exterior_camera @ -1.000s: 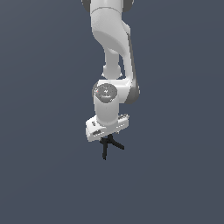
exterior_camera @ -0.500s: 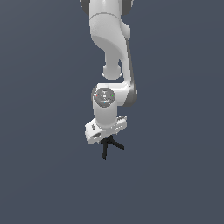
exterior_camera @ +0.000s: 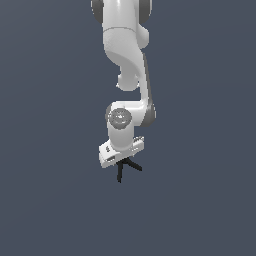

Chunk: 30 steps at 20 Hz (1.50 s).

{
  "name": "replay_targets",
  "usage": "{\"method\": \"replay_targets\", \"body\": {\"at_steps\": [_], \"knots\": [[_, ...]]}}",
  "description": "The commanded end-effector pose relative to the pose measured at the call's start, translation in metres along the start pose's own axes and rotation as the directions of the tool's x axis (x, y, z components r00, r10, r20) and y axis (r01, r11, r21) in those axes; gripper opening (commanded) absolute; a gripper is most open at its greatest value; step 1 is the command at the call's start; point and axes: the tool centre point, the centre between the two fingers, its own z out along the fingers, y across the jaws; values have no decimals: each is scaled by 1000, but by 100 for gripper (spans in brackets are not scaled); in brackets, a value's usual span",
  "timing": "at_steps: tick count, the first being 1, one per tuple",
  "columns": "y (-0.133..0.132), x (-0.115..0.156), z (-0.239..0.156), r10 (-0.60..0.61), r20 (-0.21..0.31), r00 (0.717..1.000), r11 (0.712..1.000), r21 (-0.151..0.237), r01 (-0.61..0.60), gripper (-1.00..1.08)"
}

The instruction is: Pick up the object and move it to a goal position.

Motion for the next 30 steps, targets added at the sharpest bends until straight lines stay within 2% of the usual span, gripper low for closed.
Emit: {"method": "replay_targets", "body": {"at_steps": [1,7,8,21,30], "knots": [[0,0,12,-1,0,1000,1000,0,1,100],[0,1,20,-2,0,1000,1000,0,2,100],[0,1,20,-2,0,1000,1000,0,2,-100],[0,3,18,-1,1,1000,1000,0,1,-100],[-13,35,-9,-1,0,1000,1000,0,1,-100]]}}
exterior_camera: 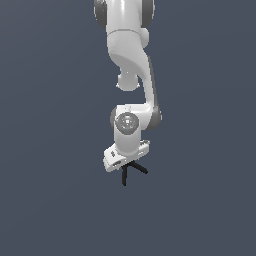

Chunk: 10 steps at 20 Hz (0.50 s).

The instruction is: Pick up the object and move it to a goal position.

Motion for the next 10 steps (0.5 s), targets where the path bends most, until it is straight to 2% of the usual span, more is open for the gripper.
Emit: {"method": "replay_targets", "body": {"at_steps": [1,10], "knots": [[-5,13,-12,-1,-3,1000,1000,-1,1,-100],[-21,57,-46,-1,-3,1000,1000,-1,1,-100]]}}
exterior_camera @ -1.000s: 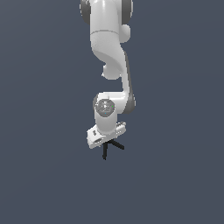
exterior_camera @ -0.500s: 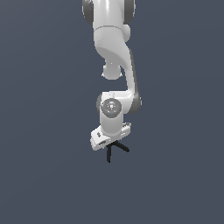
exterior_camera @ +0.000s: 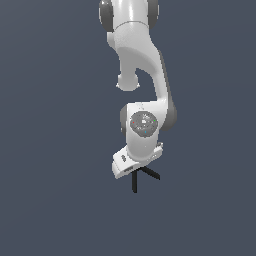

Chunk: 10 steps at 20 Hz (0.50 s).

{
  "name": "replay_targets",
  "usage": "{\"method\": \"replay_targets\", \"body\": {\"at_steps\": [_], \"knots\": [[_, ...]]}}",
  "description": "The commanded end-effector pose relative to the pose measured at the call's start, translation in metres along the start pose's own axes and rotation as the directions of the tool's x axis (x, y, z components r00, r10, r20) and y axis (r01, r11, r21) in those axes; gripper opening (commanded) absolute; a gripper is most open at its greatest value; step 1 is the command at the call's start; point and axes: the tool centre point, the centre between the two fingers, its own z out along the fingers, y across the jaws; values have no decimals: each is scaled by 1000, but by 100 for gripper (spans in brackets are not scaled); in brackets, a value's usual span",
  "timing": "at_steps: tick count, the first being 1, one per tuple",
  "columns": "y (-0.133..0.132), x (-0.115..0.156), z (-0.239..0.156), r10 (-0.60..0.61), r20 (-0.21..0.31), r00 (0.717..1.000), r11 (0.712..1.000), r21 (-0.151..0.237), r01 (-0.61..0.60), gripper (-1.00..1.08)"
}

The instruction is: Pick up the object and move it to a goal position.

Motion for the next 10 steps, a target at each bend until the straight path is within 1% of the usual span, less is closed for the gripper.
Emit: {"method": "replay_targets", "body": {"at_steps": [1,5,10], "knots": [[-2,9,-8,1,-1,1000,1000,-1,-1,-100],[-5,17,-13,1,-1,1000,1000,-1,-1,-100],[-6,20,-15,0,-1,1000,1000,-1,0,-100]]}}
